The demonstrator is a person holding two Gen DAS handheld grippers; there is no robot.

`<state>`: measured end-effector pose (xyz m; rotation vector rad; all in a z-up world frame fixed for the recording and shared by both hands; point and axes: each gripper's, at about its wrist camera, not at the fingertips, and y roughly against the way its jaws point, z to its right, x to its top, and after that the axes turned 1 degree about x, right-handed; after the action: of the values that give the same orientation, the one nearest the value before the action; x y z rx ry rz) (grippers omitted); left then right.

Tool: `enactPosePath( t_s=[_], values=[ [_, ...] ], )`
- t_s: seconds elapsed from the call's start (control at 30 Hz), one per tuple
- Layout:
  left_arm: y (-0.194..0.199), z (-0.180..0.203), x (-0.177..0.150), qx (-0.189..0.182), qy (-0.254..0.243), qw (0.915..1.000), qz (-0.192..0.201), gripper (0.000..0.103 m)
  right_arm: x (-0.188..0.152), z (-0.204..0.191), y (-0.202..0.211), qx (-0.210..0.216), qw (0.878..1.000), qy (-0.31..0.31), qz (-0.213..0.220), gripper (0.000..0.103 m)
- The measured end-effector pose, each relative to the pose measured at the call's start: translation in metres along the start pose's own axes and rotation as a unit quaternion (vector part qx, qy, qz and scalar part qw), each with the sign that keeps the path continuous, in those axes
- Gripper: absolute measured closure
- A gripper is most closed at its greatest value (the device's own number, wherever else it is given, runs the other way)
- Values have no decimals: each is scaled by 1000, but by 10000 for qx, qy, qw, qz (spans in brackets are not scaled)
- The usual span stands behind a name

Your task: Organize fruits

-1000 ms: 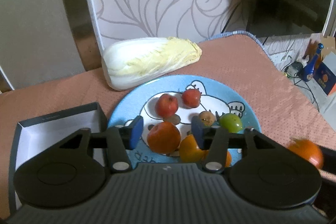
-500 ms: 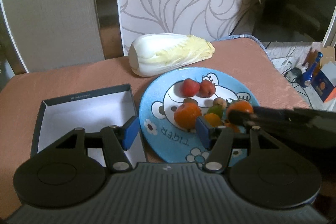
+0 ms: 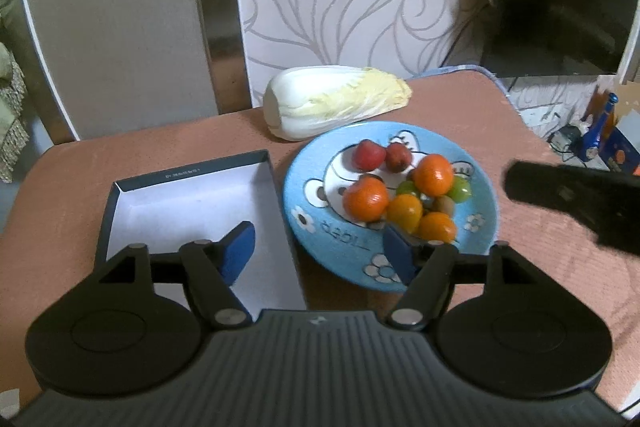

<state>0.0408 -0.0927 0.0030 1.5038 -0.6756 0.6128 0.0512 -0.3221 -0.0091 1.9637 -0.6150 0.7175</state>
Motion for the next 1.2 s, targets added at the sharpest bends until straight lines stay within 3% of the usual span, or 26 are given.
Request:
enactPosePath(
  t_s=[0.23,0.57,1.2],
  values=[
    [21,14,-11,-319,-182,9993,37,24,-33,0,57,-392,9992,-120,-11,57],
    [40,33,-34,-624,-347,9974,-117,23,-73,6,92,-813,9953,-423,-298,57],
    [74,31,-42,-416,-220,9989,42,19,-85,-5,98,-646,9966,-165,-481,57]
  ],
)
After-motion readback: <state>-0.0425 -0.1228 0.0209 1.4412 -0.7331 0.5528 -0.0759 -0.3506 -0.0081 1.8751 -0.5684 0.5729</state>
